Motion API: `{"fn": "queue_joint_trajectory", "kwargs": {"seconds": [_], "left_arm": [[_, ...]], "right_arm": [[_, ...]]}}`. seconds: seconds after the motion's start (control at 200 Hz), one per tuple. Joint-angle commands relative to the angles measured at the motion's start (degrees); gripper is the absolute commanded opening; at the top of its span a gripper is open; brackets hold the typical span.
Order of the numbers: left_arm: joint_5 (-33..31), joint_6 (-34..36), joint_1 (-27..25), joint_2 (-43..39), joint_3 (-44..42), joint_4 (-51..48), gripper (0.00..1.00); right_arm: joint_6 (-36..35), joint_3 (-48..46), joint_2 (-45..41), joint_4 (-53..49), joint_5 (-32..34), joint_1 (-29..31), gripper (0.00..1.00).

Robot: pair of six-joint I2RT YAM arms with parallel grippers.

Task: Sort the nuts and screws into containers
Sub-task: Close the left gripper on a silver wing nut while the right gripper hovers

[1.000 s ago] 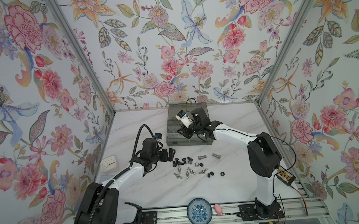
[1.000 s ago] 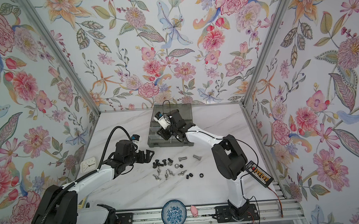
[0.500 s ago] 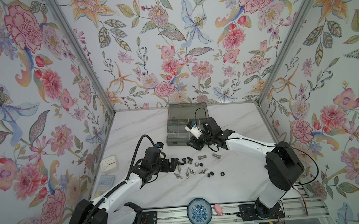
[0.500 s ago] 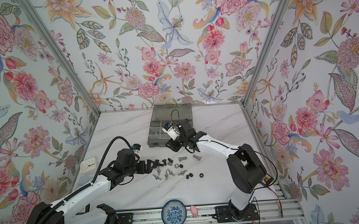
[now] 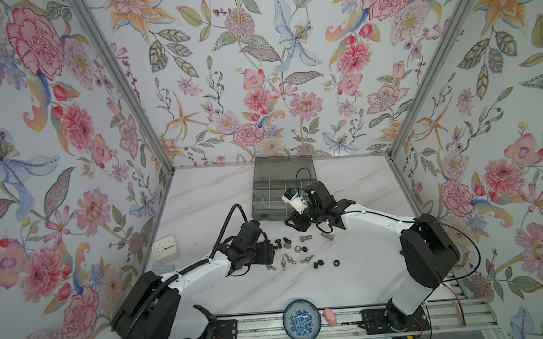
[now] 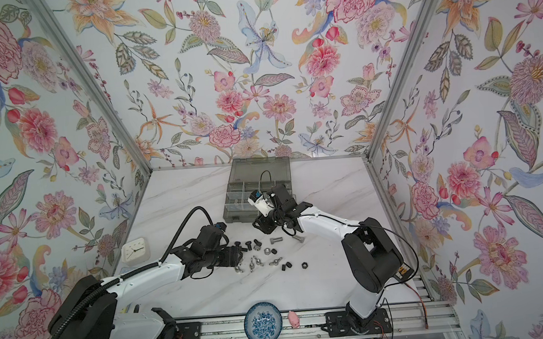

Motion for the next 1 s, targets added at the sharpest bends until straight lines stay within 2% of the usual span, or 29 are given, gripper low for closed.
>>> {"fn": "queue_joint_trajectory", "kwargs": {"seconds": [0.0,0.58,0.991], "left_arm": [[-2.01,-0.53,-1.67,3.34,3.26,-2.28,0.78],[-2.55,-0.48,-3.21,5.91,5.89,-3.88,0.52],[-1.67,-0.40,-3.74,8.13,7.13,-3.58,0.46]], "right_arm": [[0.81,-1.30,-1.08,-0.53,0.17,0.32,0.45],[1.25,-2.72,-1.06,-0.19,0.95,0.11,0.46],[1.50,-3.16,-0.92,-0.26,1.13,0.12,0.46]]}}
